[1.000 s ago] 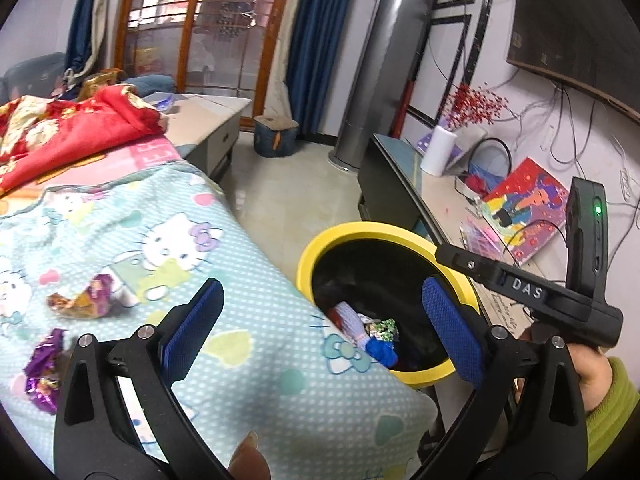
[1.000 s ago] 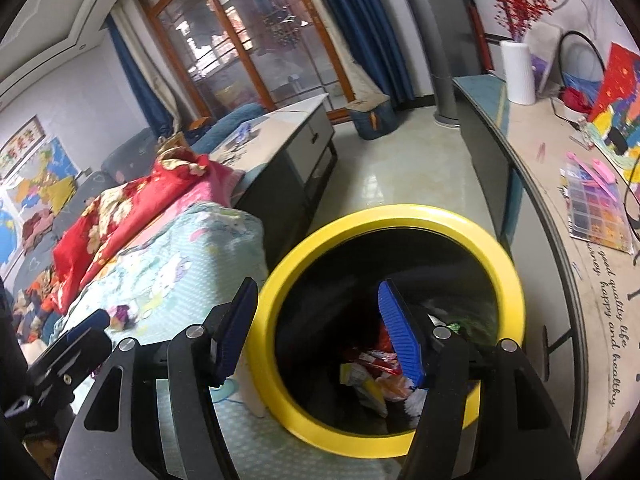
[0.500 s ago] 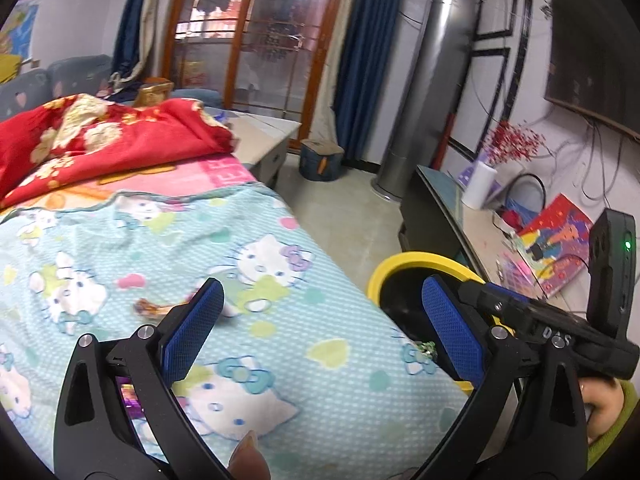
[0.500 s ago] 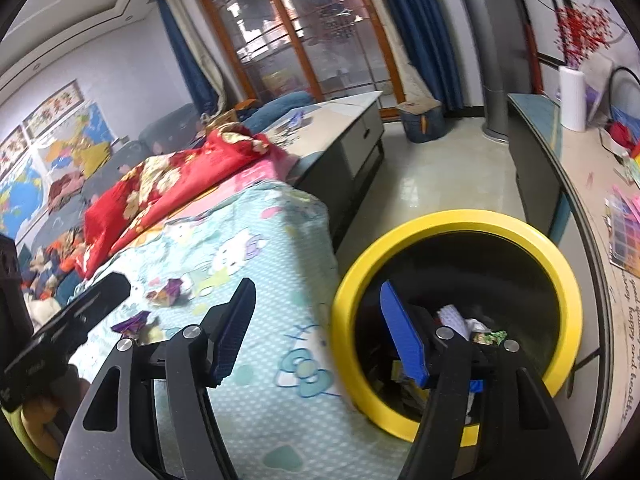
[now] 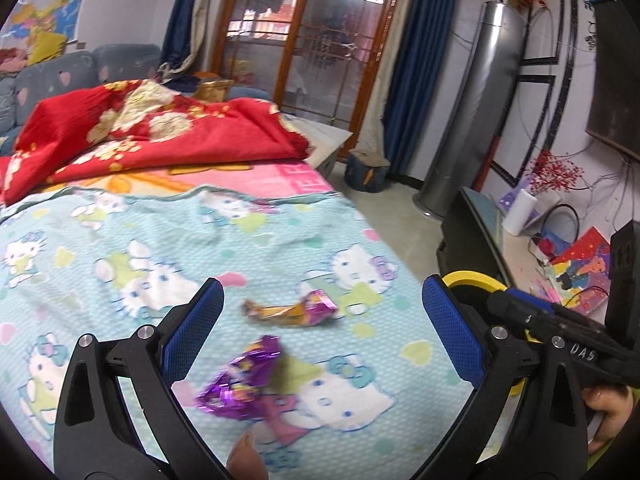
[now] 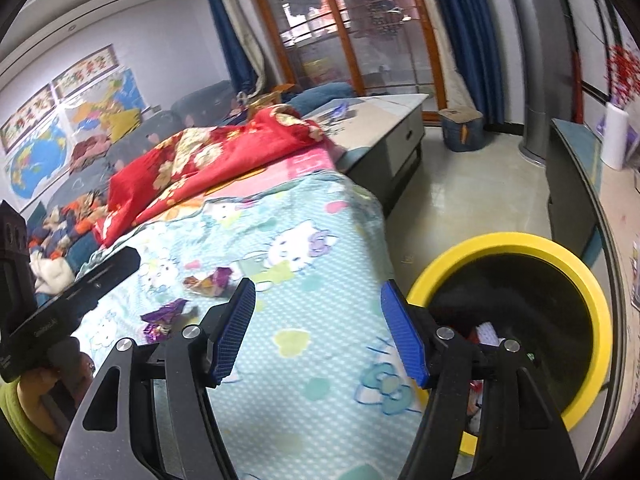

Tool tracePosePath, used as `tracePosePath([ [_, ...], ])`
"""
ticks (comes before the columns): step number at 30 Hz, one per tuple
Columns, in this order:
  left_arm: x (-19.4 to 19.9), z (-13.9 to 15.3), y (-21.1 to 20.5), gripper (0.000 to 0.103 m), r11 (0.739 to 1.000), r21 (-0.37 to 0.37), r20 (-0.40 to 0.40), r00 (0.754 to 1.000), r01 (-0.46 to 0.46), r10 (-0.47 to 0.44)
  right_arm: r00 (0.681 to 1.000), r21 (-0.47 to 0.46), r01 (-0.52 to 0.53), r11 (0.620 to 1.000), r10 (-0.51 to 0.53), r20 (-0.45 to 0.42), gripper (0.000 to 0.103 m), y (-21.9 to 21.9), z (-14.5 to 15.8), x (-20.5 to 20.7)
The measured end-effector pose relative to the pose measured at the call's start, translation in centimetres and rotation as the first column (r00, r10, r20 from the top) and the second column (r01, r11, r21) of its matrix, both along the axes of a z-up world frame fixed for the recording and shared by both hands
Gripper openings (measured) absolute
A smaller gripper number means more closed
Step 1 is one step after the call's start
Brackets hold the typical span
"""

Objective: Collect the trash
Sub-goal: 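Move both open tools back over the purple and gold wrappers, then grasp the purple wrapper with the left tool while the right tool grasps the gold-purple wrapper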

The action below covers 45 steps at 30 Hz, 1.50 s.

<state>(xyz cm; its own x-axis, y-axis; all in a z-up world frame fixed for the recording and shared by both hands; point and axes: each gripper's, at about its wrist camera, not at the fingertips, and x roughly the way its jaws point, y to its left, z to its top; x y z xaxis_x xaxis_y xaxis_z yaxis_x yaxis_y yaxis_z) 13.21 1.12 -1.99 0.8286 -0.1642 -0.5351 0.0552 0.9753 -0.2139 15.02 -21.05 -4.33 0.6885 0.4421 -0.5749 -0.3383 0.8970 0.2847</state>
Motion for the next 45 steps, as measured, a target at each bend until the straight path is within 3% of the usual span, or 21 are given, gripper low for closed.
tracePosePath([
  [8, -0.5, -0.7, 4.0, 0.091, 0.999, 0.035, -0.051, 0.998, -0.03, 0.032, 0.995, -0.007, -0.1, 0.995, 0.1, -0.026, 0.063, 4.9, -0.2, 1.8],
  [12, -1.1, -1.7, 5.1, 0.086, 0.999, 0.052, -0.084, 0.996, -0.004, 0.008, 0.99, -0.009, -0.134, 0.991, 0.134, -0.051, 0.063, 7.1, -0.7, 2.7],
  [21, -1.4, -4.3, 5.5, 0.076, 0.997, -0.027, -0.178, 0.981, 0.074, -0.078, 0.975, -0.017, -0.183, 0.983, 0.18, -0.131, 0.063, 10.9, -3.0, 4.7],
  [27, -0.9, -5.9, 4.7, 0.072, 0.993, -0.035, -0.233, 0.965, 0.112, -0.117, 0.967, -0.003, -0.189, 0.982, 0.185, -0.177, 0.062, 12.3, -4.5, 6.2],
  [32, -0.7, -7.1, 4.4, 0.07, 0.993, -0.03, -0.269, 0.956, 0.116, -0.12, 0.956, 0.016, -0.204, 0.979, 0.203, -0.212, 0.047, 13.0, -5.6, 6.9],
  [36, -0.7, -7.5, 4.1, 0.067, 0.993, -0.009, -0.279, 0.953, 0.12, -0.118, 0.948, 0.052, -0.228, 0.972, 0.234, -0.217, 0.016, 13.0, -5.9, 6.9],
  [41, -0.7, -7.7, 3.6, 0.059, 0.993, 0.027, -0.285, 0.953, 0.117, -0.105, 0.956, 0.071, -0.214, 0.974, 0.224, -0.189, 0.015, 12.4, -5.5, 6.3],
  [45, -0.7, -7.7, 3.3, 0.042, 0.992, 0.057, -0.29, 0.953, 0.114, -0.092, 0.965, 0.073, -0.196, 0.978, 0.206, -0.161, 0.015, 11.4, -4.8, 5.8],
])
